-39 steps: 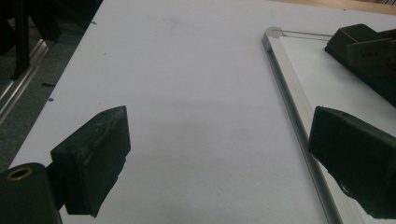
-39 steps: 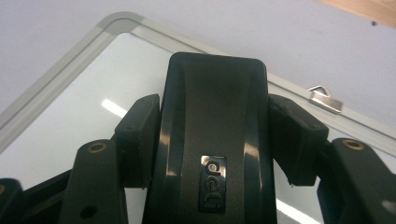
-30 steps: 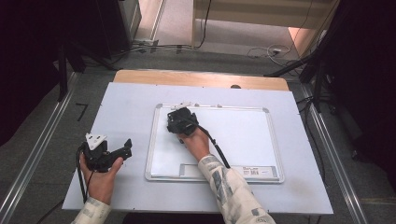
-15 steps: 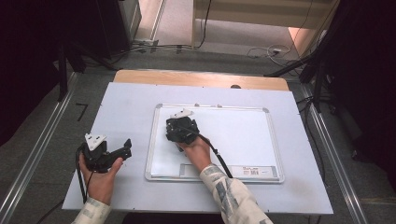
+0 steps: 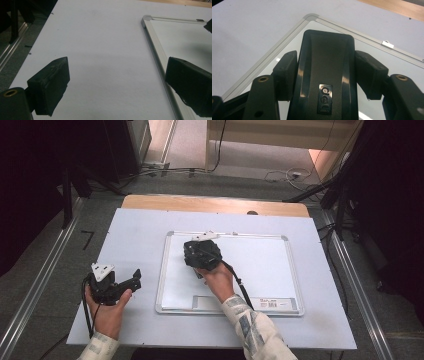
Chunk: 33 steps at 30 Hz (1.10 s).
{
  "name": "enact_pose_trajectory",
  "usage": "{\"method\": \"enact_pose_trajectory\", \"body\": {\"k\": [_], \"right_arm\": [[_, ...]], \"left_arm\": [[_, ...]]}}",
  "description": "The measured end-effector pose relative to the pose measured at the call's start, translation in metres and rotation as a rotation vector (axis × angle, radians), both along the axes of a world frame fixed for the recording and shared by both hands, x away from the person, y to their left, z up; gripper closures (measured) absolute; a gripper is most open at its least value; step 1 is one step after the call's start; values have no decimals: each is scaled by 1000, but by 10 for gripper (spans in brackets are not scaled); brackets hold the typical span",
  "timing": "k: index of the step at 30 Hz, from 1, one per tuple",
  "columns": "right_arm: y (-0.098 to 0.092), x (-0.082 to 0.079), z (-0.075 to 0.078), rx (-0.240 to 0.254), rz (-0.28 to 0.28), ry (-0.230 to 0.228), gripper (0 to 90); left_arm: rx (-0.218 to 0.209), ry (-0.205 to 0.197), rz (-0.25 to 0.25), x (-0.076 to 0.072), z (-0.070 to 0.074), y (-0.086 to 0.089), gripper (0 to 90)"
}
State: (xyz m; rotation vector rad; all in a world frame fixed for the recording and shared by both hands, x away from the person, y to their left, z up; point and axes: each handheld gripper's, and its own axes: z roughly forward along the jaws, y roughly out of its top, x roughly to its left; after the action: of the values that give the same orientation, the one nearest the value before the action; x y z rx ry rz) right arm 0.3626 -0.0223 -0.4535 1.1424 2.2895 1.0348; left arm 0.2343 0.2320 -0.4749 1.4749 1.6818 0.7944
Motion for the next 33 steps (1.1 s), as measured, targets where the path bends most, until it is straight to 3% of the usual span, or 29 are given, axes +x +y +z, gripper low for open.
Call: {"method": "enact_pose_trajectory", "body": {"k": [8, 22, 33], "right_arm": [[-4, -2, 0, 7, -4, -2, 363], [-33, 0, 3, 2, -51, -9, 363], [-78, 8, 7, 10, -147, -22, 363]], "left_arm": [[1, -1, 1, 0, 0, 0, 64], [4, 0, 0, 0, 0, 0, 64], [6, 3, -2, 0, 0, -1, 64]]}}
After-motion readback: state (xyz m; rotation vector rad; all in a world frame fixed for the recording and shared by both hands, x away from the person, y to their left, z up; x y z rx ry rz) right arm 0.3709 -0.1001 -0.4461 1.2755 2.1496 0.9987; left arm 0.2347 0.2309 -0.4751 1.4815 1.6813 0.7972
